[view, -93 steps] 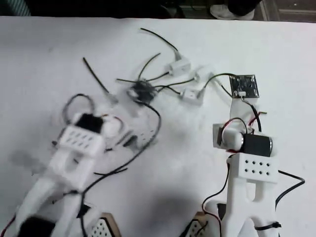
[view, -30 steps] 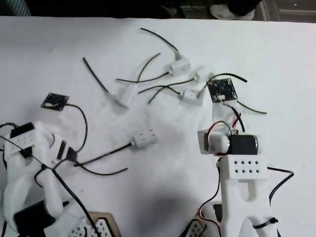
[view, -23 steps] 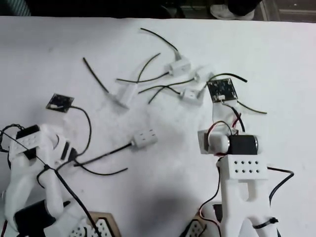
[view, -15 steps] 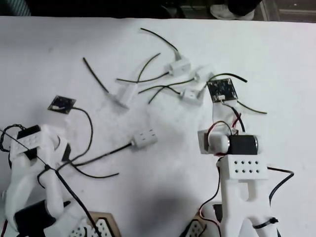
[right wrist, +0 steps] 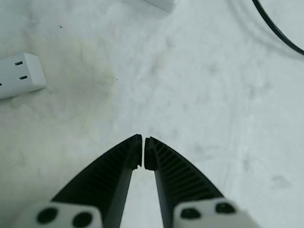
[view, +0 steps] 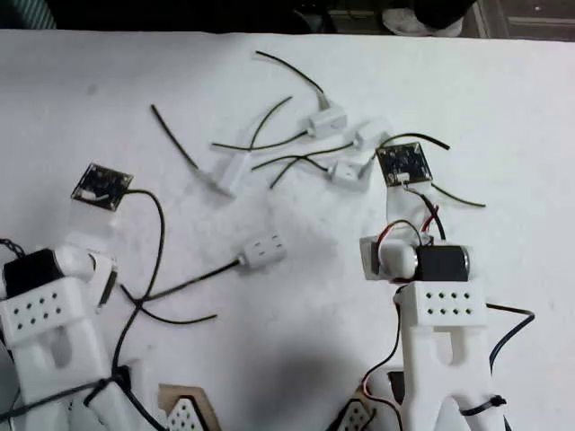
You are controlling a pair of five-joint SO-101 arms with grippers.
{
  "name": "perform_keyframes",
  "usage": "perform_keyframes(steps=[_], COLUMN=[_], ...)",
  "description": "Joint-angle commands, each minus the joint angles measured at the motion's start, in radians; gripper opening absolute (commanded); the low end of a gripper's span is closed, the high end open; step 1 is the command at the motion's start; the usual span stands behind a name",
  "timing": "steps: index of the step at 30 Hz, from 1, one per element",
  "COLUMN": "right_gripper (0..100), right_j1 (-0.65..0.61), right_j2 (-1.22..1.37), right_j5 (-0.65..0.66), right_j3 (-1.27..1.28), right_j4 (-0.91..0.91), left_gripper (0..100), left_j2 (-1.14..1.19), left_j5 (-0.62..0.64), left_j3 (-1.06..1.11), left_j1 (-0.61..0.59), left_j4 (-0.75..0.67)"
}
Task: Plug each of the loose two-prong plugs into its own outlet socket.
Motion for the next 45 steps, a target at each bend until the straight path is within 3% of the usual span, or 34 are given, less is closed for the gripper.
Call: perform_keyframes(steps=[1, 6, 14, 21, 25, 29, 36, 45], right_gripper=[1.8, 1.8, 1.8, 1.8, 1.8, 1.8, 1.8, 1.8], right_j1=[-0.008, -0.008, -0.008, -0.008, -0.008, -0.008, -0.008, -0.004], right_j2=[-0.021, -0.021, -0.021, -0.021, -0.021, -0.021, -0.021, -0.027], right_j5=[0.008, 0.008, 0.008, 0.008, 0.008, 0.008, 0.008, 0.008], right_j3=[-0.005, -0.005, -0.005, -0.005, -0.005, -0.005, -0.005, -0.006], right_j4=[-0.015, -0.013, -0.013, -0.013, -0.013, -0.013, -0.013, -0.013], left_gripper=[6, 27, 25, 25, 15, 2, 2, 2], left_j2=[-0.018, 0.085, 0.406, 0.605, 0.650, 0.654, 0.582, 0.180], left_j5=[-0.011, 0.029, 0.035, 0.038, 0.037, 0.037, 0.037, 0.044], left_j3=[-0.034, -0.034, -0.044, -0.044, -0.044, -0.044, -0.057, -0.061], left_j1=[0.005, -0.062, -0.104, -0.044, -0.015, -0.010, -0.015, -0.001], left_j4=[0.003, -0.104, -0.321, -0.436, -0.453, -0.446, -0.330, -0.063])
